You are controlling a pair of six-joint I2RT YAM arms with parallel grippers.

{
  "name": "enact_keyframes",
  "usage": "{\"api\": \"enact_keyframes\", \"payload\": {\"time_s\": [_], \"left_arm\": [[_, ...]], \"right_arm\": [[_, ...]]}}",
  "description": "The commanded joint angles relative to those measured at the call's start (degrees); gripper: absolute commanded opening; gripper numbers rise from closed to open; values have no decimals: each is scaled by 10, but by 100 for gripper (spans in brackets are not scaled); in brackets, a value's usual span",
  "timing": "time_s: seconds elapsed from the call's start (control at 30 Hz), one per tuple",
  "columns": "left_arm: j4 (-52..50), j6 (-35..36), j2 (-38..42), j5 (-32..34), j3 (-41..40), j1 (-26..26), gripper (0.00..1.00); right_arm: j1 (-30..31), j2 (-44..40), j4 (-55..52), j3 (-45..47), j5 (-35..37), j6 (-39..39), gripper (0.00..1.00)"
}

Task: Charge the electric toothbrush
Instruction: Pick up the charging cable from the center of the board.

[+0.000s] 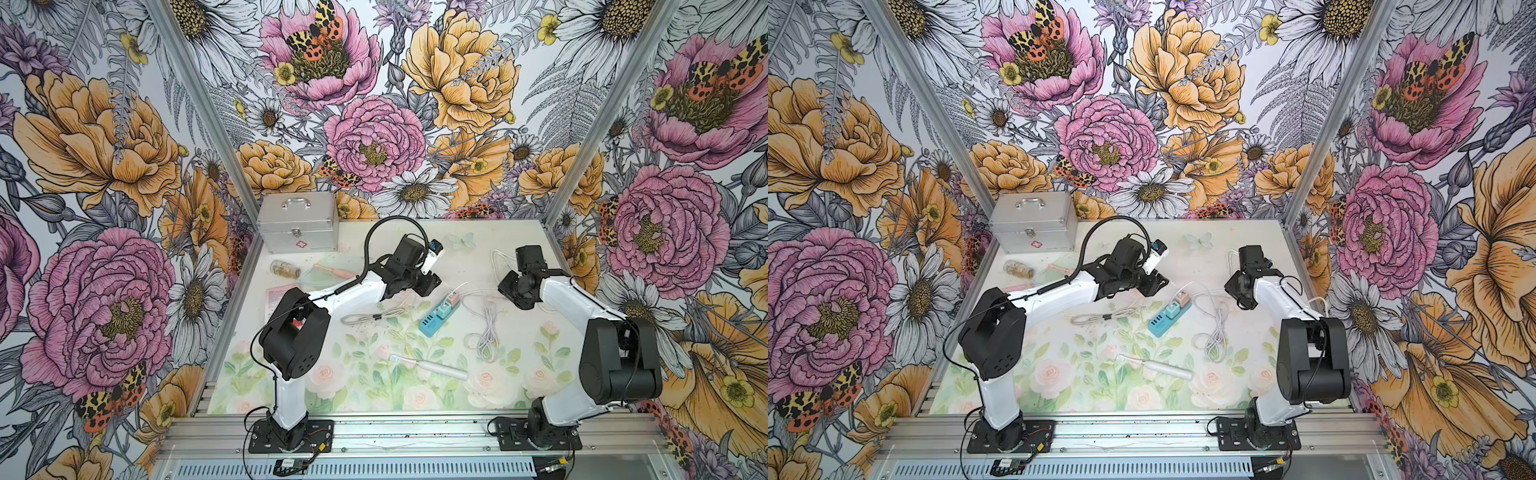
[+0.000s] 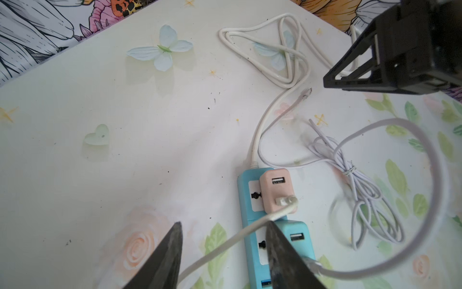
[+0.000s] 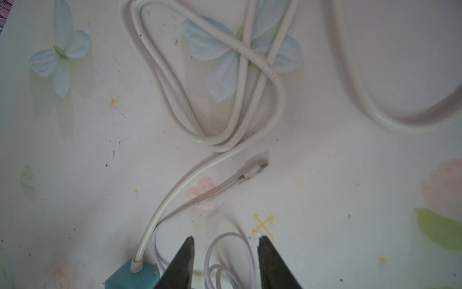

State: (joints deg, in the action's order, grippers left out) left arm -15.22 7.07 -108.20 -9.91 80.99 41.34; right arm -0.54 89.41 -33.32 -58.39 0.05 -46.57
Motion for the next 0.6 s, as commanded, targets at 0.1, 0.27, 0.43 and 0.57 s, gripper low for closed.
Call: {"api": "enact_keyframes", "payload": {"time_s": [0.1,0.27,0.43,0.57], "left_arm": [[15,89,-7,66,-5,7,54],[17,174,-28,83,0,32,52],[20,190,-33,69,5,32,42],[20,218,-34,74,4,40,33]], "right_arm": [[-12,-13,13,8,-8,20,44],[-20,-13,15,10,-15,24,44],[-24,-16,17,16,-14,26,44],[-27,-8,18,21,-6,24,45]]}}
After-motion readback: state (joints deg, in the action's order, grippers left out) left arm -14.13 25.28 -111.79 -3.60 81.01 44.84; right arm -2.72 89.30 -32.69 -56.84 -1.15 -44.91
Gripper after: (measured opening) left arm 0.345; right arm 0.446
